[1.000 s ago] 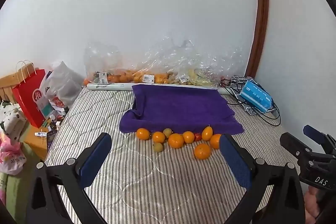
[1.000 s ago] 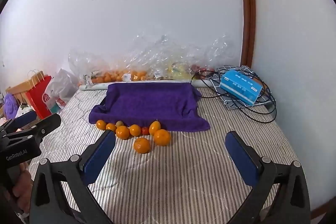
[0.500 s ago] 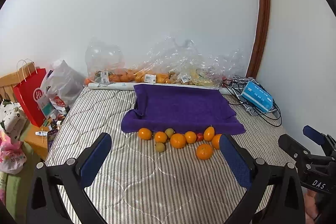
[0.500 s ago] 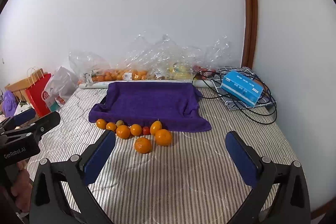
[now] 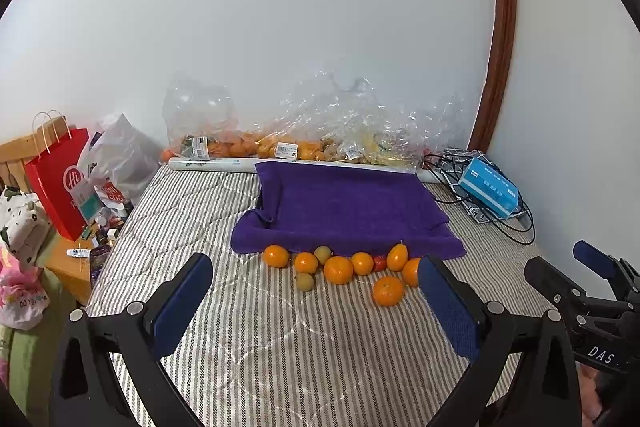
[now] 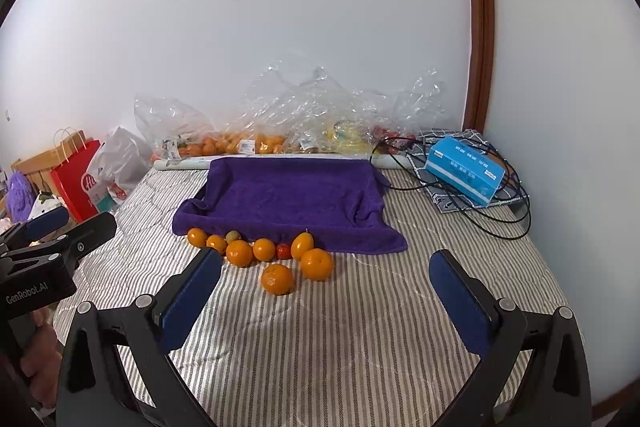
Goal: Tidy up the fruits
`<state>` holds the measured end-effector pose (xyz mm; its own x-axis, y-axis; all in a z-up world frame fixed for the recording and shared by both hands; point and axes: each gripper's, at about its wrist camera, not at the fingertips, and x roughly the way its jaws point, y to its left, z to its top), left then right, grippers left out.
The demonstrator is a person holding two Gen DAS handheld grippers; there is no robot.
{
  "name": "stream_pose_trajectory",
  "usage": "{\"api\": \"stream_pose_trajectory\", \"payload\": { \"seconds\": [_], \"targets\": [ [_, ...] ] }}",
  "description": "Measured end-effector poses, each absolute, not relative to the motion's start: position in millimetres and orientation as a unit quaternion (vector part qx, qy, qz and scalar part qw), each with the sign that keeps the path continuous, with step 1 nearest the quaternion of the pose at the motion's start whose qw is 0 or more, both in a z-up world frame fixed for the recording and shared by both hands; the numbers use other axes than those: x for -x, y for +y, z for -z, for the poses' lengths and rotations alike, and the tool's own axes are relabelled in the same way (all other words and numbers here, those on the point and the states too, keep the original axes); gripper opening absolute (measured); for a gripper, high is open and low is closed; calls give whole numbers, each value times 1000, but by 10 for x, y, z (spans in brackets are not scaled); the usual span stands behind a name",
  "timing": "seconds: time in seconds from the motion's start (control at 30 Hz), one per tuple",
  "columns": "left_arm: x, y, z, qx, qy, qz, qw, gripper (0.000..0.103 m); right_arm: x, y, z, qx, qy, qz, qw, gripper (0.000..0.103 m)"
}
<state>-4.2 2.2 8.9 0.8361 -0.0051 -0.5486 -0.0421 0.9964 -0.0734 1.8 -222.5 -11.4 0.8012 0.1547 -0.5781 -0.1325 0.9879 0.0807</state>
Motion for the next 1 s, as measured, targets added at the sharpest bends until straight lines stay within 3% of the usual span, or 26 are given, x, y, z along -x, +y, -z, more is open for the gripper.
{"api": "stream_pose_trajectory", "payload": {
  "seconds": [1.0],
  "targets": [
    [81,146,-136,47,283,-19,958,103,6,-2092,27,-9,295,-86,952,103]
  ]
}}
